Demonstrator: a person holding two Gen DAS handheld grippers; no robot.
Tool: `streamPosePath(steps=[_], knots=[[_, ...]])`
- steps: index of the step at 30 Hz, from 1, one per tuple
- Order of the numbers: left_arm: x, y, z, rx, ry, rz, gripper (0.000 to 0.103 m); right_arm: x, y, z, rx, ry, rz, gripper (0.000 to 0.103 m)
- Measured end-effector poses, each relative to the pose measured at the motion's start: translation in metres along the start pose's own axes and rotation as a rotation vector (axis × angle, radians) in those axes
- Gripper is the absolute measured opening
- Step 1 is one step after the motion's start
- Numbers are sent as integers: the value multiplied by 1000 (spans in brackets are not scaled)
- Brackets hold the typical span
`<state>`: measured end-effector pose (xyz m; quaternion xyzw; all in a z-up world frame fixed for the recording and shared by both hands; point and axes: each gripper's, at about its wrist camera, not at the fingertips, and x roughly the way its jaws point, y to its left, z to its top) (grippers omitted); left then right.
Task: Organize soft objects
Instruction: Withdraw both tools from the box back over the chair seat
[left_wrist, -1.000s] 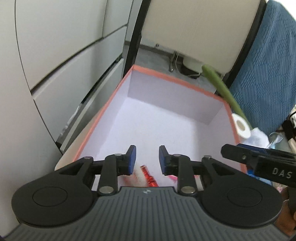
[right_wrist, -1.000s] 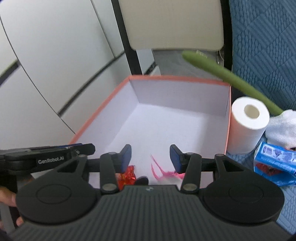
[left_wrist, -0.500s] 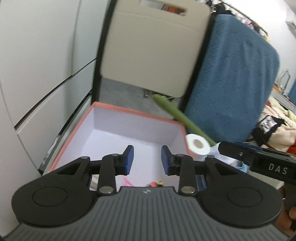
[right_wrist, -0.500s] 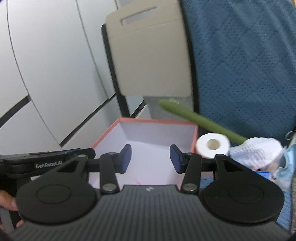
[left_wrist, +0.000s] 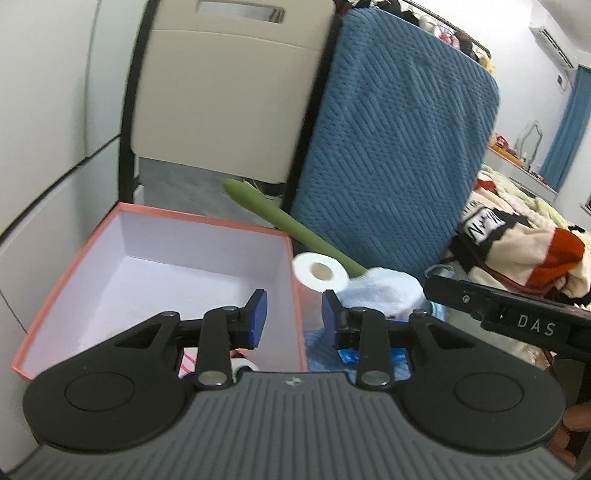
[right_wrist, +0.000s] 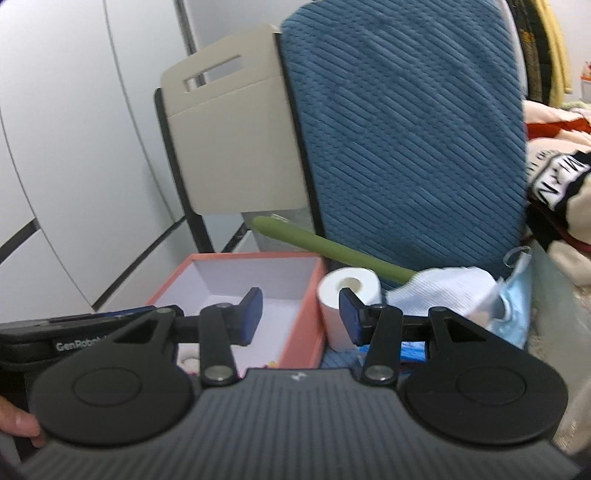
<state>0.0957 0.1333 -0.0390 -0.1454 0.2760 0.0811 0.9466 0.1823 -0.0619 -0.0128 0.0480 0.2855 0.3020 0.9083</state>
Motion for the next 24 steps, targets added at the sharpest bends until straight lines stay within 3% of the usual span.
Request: streamPosePath(steps=[24], knots=[[41,-104,-72,103,102,-83,37,-45,-101,-79,101,40,-187,49]])
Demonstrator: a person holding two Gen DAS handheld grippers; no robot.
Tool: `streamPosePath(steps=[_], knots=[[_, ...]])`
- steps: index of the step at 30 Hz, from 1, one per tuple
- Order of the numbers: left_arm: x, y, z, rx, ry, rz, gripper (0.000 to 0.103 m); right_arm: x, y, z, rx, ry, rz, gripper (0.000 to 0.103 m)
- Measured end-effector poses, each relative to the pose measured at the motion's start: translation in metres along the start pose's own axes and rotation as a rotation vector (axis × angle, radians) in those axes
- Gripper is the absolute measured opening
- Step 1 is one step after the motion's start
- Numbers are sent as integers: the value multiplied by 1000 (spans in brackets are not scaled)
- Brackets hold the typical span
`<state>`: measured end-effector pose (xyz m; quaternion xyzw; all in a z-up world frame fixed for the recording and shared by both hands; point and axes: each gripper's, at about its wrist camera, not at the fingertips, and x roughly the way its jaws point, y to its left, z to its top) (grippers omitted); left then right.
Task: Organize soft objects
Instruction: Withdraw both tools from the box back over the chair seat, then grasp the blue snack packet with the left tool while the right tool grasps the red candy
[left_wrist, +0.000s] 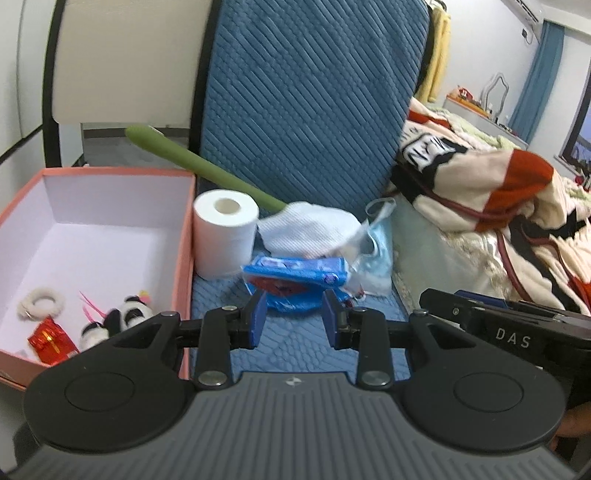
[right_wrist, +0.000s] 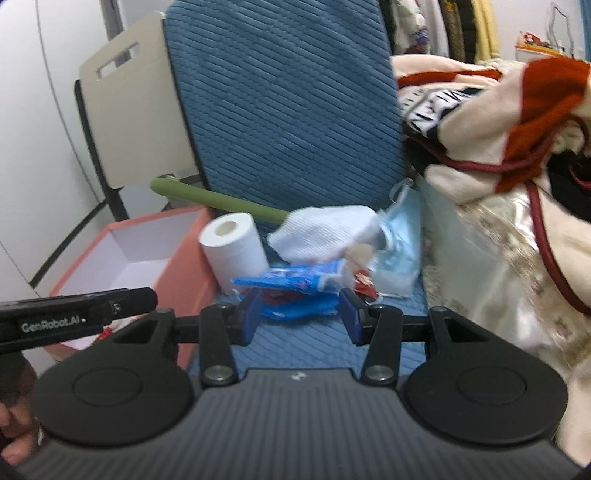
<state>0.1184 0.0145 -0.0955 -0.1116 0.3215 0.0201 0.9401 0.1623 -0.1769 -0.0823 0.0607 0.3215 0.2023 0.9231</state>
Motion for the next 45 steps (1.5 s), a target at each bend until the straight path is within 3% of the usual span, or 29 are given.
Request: streamPosePath(steps=[11,23,32,35,37,45], knots=[[26,-28,-25,30,62,-8,37,2,-44,-34,67,32,-64,49],[79,-22,-17,-3,93,38,38,29,-78,-32,191,21,-87,49],[119,-12,-4,-46,108,73,55,83,-85,-27,234,59,-44,49],[134,-3,0,-147,120,90,55,107,-92,-26,269,90,-24,50],[144,6,3,-263,107,24,55,120,-98,-24,298,104,-13,50],[184,23,6,-643,126,-89,55,162,-113,-26,362,147,-8,46]])
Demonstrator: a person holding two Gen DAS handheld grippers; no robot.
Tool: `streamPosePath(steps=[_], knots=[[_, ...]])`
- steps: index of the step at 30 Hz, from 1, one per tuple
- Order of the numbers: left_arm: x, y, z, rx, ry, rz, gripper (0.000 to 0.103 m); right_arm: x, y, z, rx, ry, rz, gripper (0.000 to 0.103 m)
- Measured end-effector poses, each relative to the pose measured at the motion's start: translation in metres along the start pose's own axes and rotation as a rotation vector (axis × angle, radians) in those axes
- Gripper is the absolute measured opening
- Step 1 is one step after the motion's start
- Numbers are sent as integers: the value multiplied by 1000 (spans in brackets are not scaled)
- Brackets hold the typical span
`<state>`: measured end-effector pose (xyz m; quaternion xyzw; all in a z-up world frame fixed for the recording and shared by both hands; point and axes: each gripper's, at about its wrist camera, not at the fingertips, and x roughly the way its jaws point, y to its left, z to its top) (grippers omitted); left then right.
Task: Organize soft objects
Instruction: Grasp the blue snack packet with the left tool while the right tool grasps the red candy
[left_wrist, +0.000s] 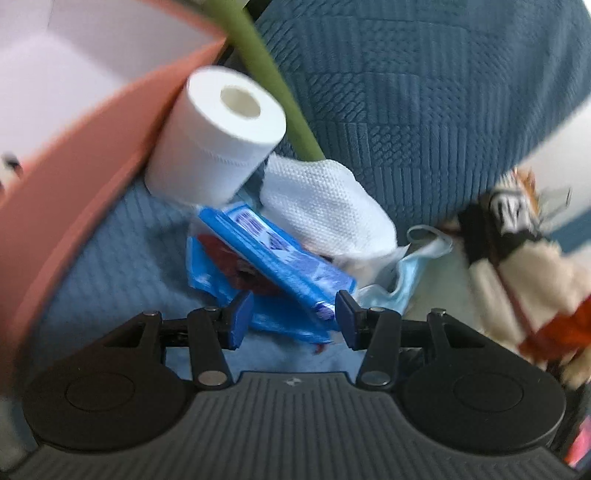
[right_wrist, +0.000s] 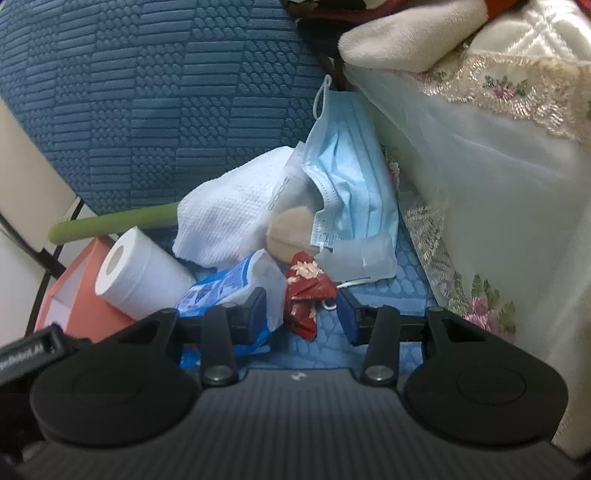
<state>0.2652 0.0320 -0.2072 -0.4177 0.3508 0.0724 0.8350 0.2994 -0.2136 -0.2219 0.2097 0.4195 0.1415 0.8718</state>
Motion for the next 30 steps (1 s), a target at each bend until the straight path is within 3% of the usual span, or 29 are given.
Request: streamPosePath(steps=[6,9,12,17,24,30], knots=[[28,2,-1,-180,36,-27,51,10,-6,5,38,5,-7,46],[37,2,-3,-200,43,-29,37,13,-10,9,64,5,-7,46],[41,1,-5,-195,48,-25,24,17,-15,12,94,15,-1,46],[35,7,-3,-195,52,-21,12,25,-17,16,116,38,13,46],[9,18,0,-170,62,2,8,34,-14,16,132,75,27,47],[-14,14,4,-77,61,43,7,39,-7,18,110,93,17,47]])
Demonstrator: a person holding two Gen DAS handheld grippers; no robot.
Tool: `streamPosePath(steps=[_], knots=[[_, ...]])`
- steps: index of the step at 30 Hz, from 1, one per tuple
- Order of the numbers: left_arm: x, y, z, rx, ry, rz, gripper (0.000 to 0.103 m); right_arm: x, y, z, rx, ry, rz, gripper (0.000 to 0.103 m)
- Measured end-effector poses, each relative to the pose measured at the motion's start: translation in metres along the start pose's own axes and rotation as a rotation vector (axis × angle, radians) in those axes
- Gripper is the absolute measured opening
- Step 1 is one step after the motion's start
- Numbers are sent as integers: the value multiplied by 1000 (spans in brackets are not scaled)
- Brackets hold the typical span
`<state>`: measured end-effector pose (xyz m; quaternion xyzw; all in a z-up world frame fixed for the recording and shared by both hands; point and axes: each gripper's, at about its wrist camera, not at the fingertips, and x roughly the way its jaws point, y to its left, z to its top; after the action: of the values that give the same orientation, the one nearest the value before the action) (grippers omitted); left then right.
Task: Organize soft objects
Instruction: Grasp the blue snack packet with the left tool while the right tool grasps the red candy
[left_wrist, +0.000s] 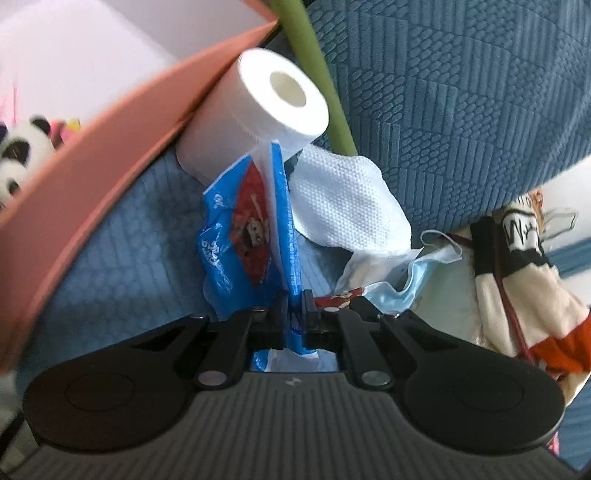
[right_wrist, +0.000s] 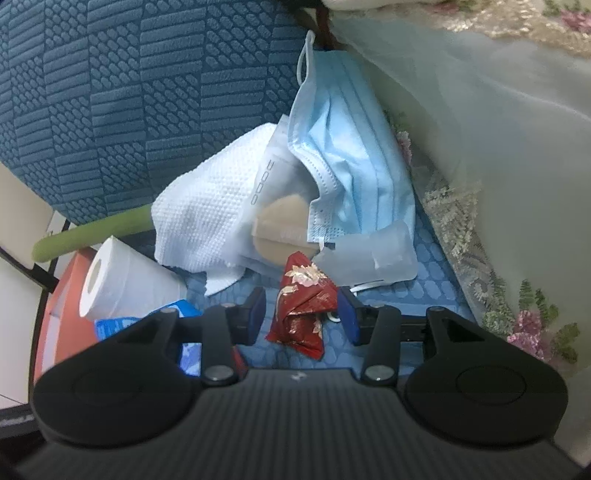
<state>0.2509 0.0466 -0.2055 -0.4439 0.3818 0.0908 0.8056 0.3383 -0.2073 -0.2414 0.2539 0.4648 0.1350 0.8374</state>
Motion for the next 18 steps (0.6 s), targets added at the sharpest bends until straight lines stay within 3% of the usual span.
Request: streamPosePath(steps=[12,18], knots=[[-35,-23,-7,253,-30,74,7,15,17,0,-101,31,-62,49],[-39,-20,-8,296,-23,97,7,22,35,1,-213,30,-105,49]])
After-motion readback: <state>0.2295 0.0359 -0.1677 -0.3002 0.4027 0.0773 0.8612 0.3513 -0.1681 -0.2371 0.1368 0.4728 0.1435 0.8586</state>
